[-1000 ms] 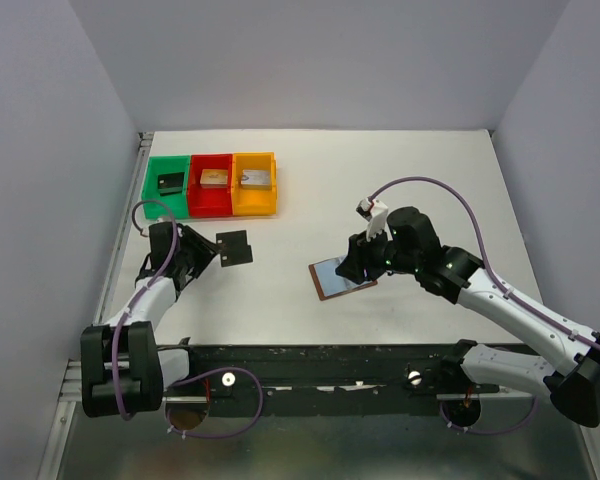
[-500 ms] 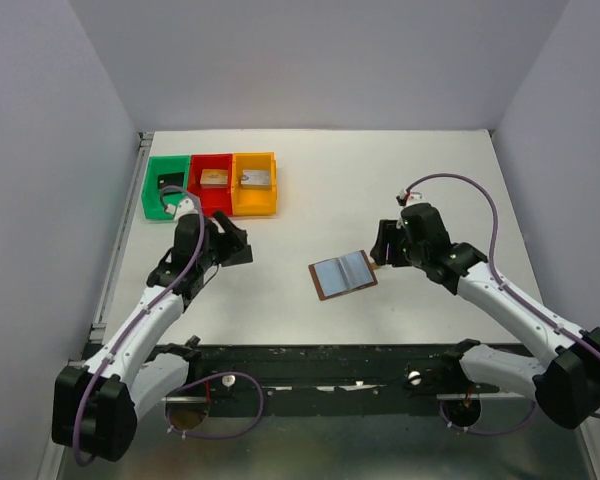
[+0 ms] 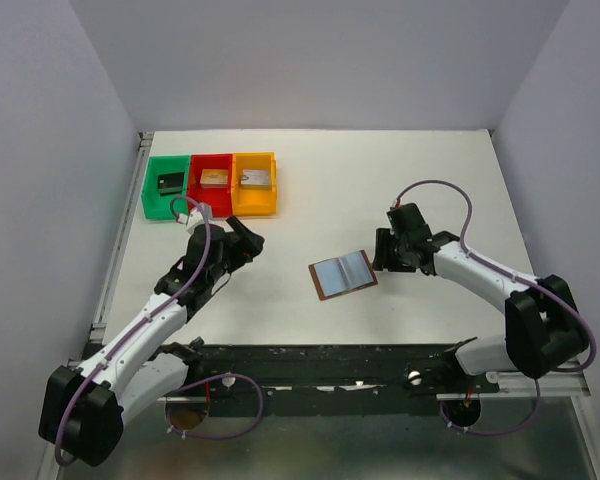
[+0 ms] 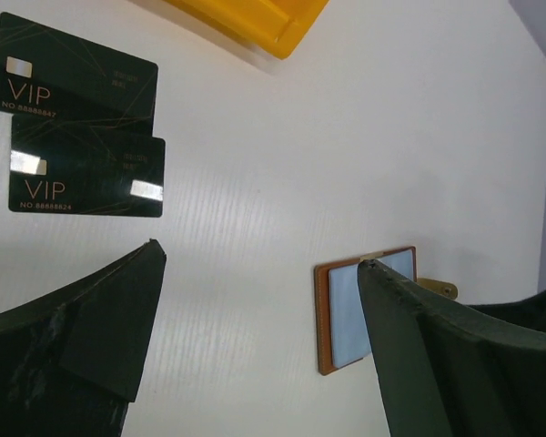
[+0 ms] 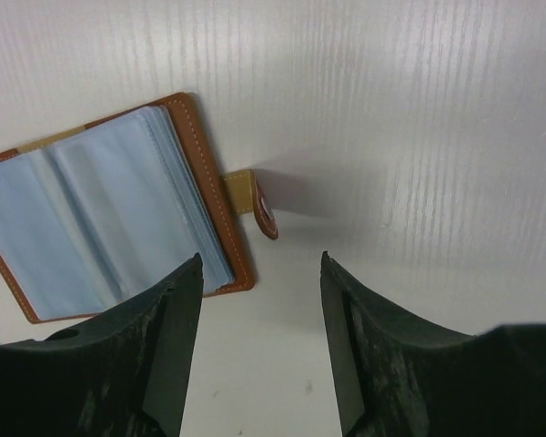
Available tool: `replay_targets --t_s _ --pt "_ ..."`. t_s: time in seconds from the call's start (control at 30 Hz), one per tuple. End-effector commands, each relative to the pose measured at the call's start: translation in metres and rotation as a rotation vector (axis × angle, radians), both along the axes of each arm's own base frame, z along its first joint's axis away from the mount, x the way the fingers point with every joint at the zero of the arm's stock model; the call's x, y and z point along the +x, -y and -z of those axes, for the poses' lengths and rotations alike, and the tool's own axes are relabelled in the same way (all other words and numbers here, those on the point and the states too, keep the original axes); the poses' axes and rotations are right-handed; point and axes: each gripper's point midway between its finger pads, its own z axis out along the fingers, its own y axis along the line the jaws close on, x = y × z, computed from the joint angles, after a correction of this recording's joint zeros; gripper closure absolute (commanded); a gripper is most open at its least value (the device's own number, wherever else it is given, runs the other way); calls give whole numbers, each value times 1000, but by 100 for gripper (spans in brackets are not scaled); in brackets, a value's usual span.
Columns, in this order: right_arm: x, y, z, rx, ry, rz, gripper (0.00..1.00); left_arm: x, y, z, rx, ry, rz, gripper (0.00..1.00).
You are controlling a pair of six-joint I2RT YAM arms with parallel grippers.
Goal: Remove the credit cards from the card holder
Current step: Place the credit card at the center of the board, then remove the credit card from the card holder.
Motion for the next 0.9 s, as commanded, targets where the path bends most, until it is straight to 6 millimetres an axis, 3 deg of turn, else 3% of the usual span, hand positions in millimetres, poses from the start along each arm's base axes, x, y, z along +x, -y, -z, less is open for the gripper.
replay_targets --t_s 0.0,0.2,0.37,0.67,0.87 --pt "22 -3 0 7 3 28 39 -9 16 -8 -130 94 70 1" --pt "28 -6 8 0 -26 20 43 -15 29 0 -134 68 161 3" --pt "31 -7 14 0 -47 16 50 -17 43 2 -158 63 241 12" --pt "32 -7 22 -4 -64 9 60 -20 54 -1 -179 73 302 13" --pt "33 -10 26 12 -78 -1 71 -23 65 4 -196 52 358 14"
